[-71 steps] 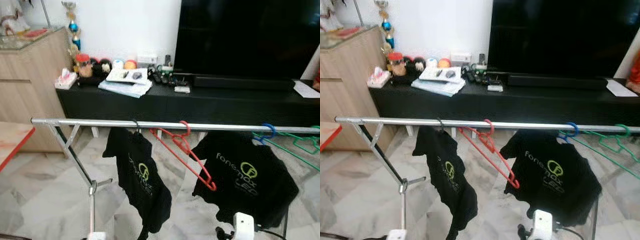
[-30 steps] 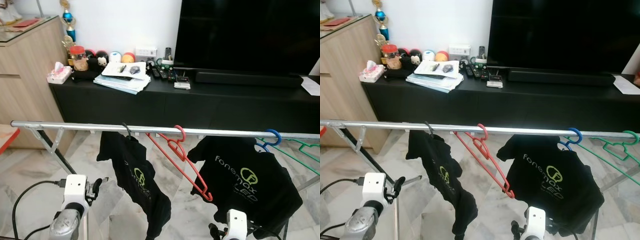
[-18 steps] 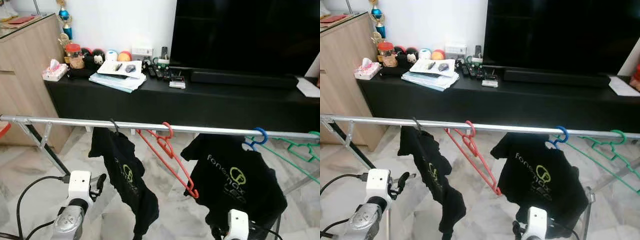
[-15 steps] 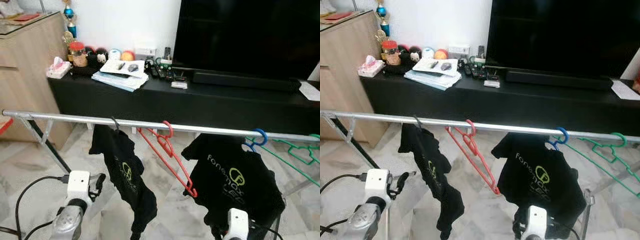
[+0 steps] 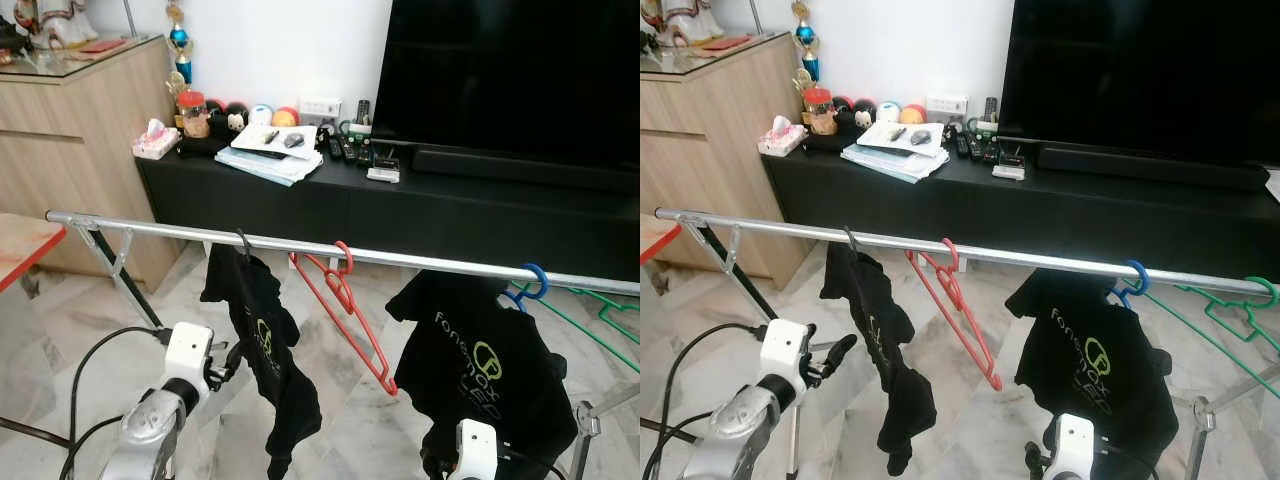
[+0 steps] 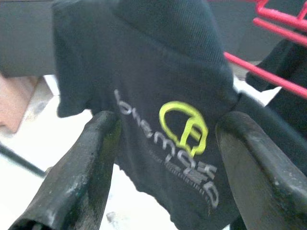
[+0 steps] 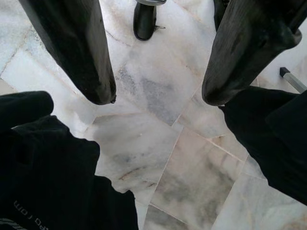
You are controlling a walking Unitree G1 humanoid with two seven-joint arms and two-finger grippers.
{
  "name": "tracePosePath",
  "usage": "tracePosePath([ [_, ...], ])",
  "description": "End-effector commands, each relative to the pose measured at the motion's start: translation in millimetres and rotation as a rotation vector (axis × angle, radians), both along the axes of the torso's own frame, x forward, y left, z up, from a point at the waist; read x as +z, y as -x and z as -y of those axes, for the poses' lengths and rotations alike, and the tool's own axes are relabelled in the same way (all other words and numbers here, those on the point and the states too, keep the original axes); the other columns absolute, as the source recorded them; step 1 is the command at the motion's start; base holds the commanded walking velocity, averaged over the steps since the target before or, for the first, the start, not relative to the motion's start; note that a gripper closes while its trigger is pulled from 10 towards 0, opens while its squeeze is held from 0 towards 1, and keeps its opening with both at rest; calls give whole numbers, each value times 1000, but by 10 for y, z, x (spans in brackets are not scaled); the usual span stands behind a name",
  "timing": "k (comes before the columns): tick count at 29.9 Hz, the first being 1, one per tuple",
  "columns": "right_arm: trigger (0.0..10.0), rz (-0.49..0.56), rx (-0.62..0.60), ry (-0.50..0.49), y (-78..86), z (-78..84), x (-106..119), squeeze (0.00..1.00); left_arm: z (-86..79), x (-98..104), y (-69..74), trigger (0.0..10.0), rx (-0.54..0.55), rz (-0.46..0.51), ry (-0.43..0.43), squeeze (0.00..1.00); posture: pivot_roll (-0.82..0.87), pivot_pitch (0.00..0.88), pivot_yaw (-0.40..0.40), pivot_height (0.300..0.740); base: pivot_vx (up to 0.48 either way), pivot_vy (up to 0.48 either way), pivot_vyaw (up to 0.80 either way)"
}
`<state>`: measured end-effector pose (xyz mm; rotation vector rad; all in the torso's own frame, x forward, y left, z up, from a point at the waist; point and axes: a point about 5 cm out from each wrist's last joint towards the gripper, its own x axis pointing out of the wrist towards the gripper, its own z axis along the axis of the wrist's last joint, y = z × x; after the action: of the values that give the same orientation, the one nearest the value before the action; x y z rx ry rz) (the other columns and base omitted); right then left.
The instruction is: Hang hanger
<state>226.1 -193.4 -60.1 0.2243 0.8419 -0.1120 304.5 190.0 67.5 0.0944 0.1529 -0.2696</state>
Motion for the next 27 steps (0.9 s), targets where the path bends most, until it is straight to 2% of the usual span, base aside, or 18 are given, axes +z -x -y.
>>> tracePosePath([
  [1,10000,-6,2,2,1,-6,-2,0,38,32,-44,10000,-43,-6,-24,0,168,41,-57,740,0,0,0],
  [3,10000,-6,2,2,1,-7,-3,0,109,101,-114,10000,-90,-10,19,0,165,43,-54,740,0,0,0],
  [8,10000,-6,4,2,1,-6,-2,0,206,198,-240,10000,-120,-13,9,0,166,45,-55,740,0,0,0],
  [11,10000,-6,3,1,3,-8,-4,0,217,215,-346,10000,-65,-38,-23,0,155,47,-49,740,0,0,0],
  [13,10000,-6,-1,1,6,-8,-6,0,189,228,-421,10000,14,-60,-32,0,151,49,-47,740,0,0,0],
  [16,10000,-7,-4,1,9,-6,-8,0,181,238,-453,10000,48,-69,-23,0,152,49,-46,740,0,0,0],
  [19,10000,-9,-5,2,14,-8,-11,0,81,159,-493,10000,178,-155,-68,0,151,55,-45,740,0,0,0],
  [27,10000,-11,-3,0,20,-11,-15,0,56,117,-478,10000,208,-174,-64,0,156,59,-44,740,0,0,0],
])
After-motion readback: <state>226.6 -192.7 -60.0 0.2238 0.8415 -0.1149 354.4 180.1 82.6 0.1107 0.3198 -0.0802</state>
